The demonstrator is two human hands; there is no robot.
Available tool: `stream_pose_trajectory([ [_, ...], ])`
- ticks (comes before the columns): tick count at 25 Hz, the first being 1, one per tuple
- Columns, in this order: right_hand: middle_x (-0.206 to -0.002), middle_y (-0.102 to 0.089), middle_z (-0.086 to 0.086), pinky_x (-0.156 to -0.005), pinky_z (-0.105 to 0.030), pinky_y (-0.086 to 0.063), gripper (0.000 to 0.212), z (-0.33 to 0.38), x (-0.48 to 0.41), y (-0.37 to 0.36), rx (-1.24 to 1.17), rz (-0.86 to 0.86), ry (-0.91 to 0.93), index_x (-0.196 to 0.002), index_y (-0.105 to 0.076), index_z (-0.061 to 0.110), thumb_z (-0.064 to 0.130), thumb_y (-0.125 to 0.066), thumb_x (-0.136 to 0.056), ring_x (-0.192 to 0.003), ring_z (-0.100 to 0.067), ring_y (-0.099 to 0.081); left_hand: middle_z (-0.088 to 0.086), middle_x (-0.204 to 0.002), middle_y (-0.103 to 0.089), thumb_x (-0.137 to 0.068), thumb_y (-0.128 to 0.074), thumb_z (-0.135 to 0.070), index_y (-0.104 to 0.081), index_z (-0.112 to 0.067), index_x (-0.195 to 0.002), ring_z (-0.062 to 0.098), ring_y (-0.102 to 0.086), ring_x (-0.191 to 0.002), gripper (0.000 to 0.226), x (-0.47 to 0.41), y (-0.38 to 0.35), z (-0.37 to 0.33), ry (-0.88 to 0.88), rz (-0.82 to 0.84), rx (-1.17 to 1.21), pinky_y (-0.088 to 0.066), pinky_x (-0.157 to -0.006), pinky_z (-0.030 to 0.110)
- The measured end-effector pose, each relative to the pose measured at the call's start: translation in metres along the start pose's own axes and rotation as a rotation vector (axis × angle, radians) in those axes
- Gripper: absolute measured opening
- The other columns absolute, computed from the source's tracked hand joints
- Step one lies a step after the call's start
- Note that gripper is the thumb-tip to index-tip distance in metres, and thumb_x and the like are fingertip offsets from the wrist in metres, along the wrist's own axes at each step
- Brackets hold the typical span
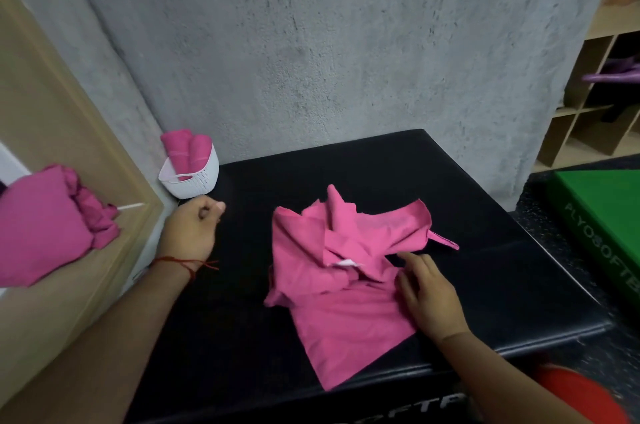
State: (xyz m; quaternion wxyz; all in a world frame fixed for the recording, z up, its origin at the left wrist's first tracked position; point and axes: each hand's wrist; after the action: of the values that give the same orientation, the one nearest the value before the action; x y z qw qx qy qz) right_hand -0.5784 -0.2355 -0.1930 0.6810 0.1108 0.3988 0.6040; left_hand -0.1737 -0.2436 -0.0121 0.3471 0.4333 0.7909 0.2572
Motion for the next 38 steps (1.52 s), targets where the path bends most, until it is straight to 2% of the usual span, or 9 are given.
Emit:
stream_pose_trajectory([
  [7, -0.108, -0.066, 0.025, -0.084, -0.03, -0.055, 0.024, 0.024, 0.007, 0.008, -0.137, -0.054, -0.024, -0.112, -0.077, 0.036, 0.018, -0.072, -0.097, -0.098, 0.0, -0.066, -0.014, -0.098, -0.068, -0.087, -0.076, -0.049, -0.066, -0.032, -0.096, 0.0, -0.066, -0.081, 0.021, 0.106, -0.034, -0.07, -0.107, 0.293, 0.099, -0.054, -0.075, 0.027],
  [11, -0.101, -0.075, 0.024, -0.085, -0.034, -0.058, 0.013, 0.088, 0.001, 0.026, -0.274, -0.06, -0.039, -0.104, -0.079, 0.034, 0.025, -0.072, -0.098, -0.093, -0.001, -0.071, -0.009, -0.091, -0.074, -0.076, -0.059, -0.083, -0.069, -0.024, -0.091, 0.013, -0.07, -0.088, 0.061, 0.156, -0.079, -0.108, 0.246, 0.623, 0.332, -0.062, -0.077, 0.044],
  [14, -0.102, -0.078, 0.023, -0.088, -0.03, -0.058, 0.018, 0.124, 0.008, 0.035, -0.395, 0.286, 0.067, -0.106, -0.08, 0.034, 0.019, -0.071, -0.099, -0.095, -0.003, -0.073, -0.003, -0.104, -0.076, -0.088, -0.069, -0.054, -0.068, -0.032, -0.114, 0.021, -0.072, -0.095, 0.034, 0.157, -0.1, -0.112, 0.604, 0.536, 0.768, -0.06, -0.075, 0.044],
  [18, -0.115, -0.078, 0.009, -0.098, -0.034, -0.055, 0.024, 0.133, 0.001, 0.045, -0.598, 0.413, -0.074, -0.115, -0.078, 0.028, 0.012, -0.07, -0.099, -0.109, -0.012, -0.072, 0.0, -0.076, -0.075, -0.071, -0.066, -0.025, -0.076, -0.024, -0.101, 0.025, -0.069, -0.074, 0.032, 0.146, -0.095, -0.073, 0.506, 0.336, 0.666, -0.063, -0.08, 0.051],
  [20, -0.149, -0.057, 0.01, -0.11, -0.041, -0.046, 0.06, 0.116, -0.018, 0.042, -0.266, 0.35, -0.051, -0.141, -0.06, 0.045, 0.029, -0.079, -0.086, -0.135, -0.015, -0.053, -0.005, -0.073, -0.074, -0.081, -0.07, -0.023, -0.078, -0.029, -0.088, 0.025, -0.071, -0.077, 0.012, 0.148, -0.086, -0.054, 0.427, 0.332, 0.572, -0.062, -0.083, 0.056],
  [23, -0.174, -0.014, -0.001, -0.123, -0.049, -0.034, 0.107, 0.1, -0.033, 0.019, 0.149, 0.671, 0.079, -0.161, -0.022, 0.058, 0.05, -0.077, -0.069, -0.155, -0.027, -0.025, -0.001, -0.08, -0.077, -0.081, -0.068, -0.034, -0.079, -0.037, -0.087, 0.025, -0.074, -0.083, 0.013, 0.151, -0.076, -0.044, 0.326, 0.358, 0.504, -0.062, -0.082, 0.055],
  [29, -0.098, -0.076, 0.01, -0.083, -0.032, -0.054, 0.026, 0.106, -0.066, 0.036, 0.286, 0.643, 0.238, -0.105, -0.077, 0.032, 0.036, -0.08, -0.079, -0.09, -0.014, -0.067, 0.01, -0.094, -0.078, -0.093, -0.07, -0.009, -0.078, -0.022, -0.081, 0.021, -0.07, -0.081, 0.019, 0.127, -0.042, -0.011, 0.196, 0.293, 0.305, -0.055, -0.072, 0.031],
  [32, -0.082, -0.074, 0.004, -0.073, -0.034, -0.053, 0.015, 0.094, -0.093, 0.078, 0.3, 0.553, 0.205, -0.09, -0.078, 0.025, 0.037, -0.084, -0.083, -0.074, -0.012, -0.066, 0.012, -0.079, -0.075, -0.091, -0.068, -0.008, -0.077, -0.012, -0.083, 0.036, -0.071, -0.082, 0.013, 0.102, -0.006, 0.029, 0.214, 0.217, 0.181, -0.055, -0.073, 0.041],
  [38, -0.05, -0.052, 0.004, -0.053, -0.03, -0.036, 0.048, 0.056, -0.131, 0.145, 0.195, 0.327, -0.177, -0.062, -0.062, 0.011, 0.044, -0.081, -0.09, -0.047, -0.009, -0.042, 0.014, -0.081, -0.071, -0.079, -0.054, -0.034, -0.071, -0.009, -0.08, 0.032, -0.06, -0.078, 0.03, 0.056, 0.063, 0.078, 0.269, -0.011, 0.098, -0.041, -0.074, 0.036],
])
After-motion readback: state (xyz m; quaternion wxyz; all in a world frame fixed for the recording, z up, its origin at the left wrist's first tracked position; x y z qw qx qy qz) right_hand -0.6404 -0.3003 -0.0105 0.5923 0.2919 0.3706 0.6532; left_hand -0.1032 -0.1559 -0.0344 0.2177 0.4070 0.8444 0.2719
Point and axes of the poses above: each hand's wrist, its own x-axis away from the middle knuckle, its own y-axis out of the back of the hand, z = x × y
